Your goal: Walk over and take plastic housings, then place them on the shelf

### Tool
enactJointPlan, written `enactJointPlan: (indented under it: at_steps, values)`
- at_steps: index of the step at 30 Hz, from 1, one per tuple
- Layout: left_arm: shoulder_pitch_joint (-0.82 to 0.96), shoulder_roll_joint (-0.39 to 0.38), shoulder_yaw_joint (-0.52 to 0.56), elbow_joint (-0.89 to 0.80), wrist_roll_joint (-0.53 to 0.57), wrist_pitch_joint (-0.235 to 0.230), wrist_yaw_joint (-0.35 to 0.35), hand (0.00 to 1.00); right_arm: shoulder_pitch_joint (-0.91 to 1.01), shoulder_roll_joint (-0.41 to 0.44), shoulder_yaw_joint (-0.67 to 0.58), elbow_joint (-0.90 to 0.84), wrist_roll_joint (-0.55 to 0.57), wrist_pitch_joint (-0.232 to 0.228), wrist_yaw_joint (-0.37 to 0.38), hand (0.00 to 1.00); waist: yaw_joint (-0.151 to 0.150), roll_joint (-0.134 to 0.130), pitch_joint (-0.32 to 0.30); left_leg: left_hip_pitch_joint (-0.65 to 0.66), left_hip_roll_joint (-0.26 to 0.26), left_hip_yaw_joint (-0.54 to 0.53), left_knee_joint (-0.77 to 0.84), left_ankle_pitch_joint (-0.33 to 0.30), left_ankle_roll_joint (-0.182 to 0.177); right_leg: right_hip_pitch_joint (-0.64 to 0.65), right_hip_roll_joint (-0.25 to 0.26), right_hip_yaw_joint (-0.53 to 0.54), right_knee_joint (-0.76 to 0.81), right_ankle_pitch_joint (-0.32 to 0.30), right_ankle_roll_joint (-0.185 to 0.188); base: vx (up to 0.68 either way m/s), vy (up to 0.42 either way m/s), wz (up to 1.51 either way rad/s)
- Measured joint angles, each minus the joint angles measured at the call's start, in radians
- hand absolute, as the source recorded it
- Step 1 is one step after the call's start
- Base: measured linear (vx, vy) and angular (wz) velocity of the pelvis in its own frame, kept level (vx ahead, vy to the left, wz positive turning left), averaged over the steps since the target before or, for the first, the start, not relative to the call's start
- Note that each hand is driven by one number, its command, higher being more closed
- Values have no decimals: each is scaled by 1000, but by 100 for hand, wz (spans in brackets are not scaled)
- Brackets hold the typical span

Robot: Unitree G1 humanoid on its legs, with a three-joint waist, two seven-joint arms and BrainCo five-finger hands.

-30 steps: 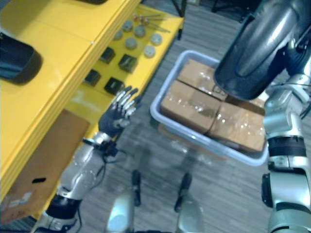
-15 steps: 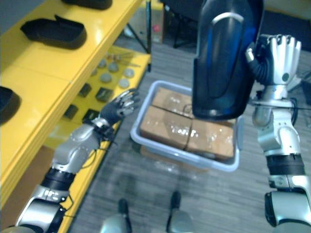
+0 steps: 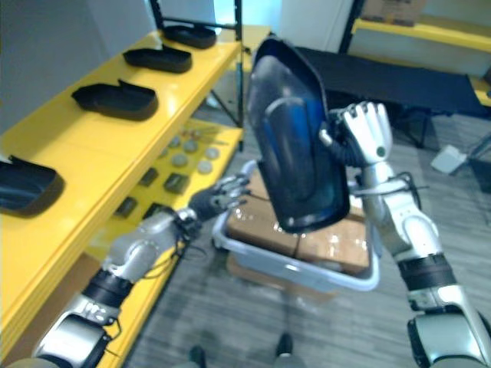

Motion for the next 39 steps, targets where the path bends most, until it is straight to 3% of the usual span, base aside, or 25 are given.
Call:
enactJointPlan:
  at_steps: [12, 18, 29, 30, 39]
  values:
    - [41, -80, -126, -2, 1, -30, 1, 0, -2, 73, 145, 109, 4, 51, 35, 100, 7, 1, -3, 14, -10, -18, -3, 3, 4, 26, -10, -22, -2, -4, 8, -3, 8, 5]
    - [57, -108, -191, 20, 19, -62, 23, 0, -2, 108, 176, 191, 5, 87, 36, 100, 16, 2, -42, 14, -10, -21, -3, 3, 4, 28, -10, -24, -2, -4, 8, 0, 0, 0]
    - [85, -140, -222, 88, 154, -124, 89, 0, -5, 161, 204, 277, 6, 87, 26, 100, 30, 0, -49, 20, -9, -48, -4, 13, 5, 46, -10, -48, 2, -16, 9, -15, 1, 6]
    - [90, -140, -221, 89, 170, -129, 91, 100, -5, 164, 204, 280, 6, 84, 23, 100, 32, 0, -49, 20, -9, -49, -8, 14, 5, 46, -10, -48, 4, -18, 10, 0, 0, 0]
    - [162, -147, -190, 115, 253, -156, 102, 100, -4, 197, 216, 288, 6, 66, 3, 100, 34, -23, -60, 23, -7, -49, -8, 14, 4, 46, -10, -48, 6, -21, 9, 0, 0, 0]
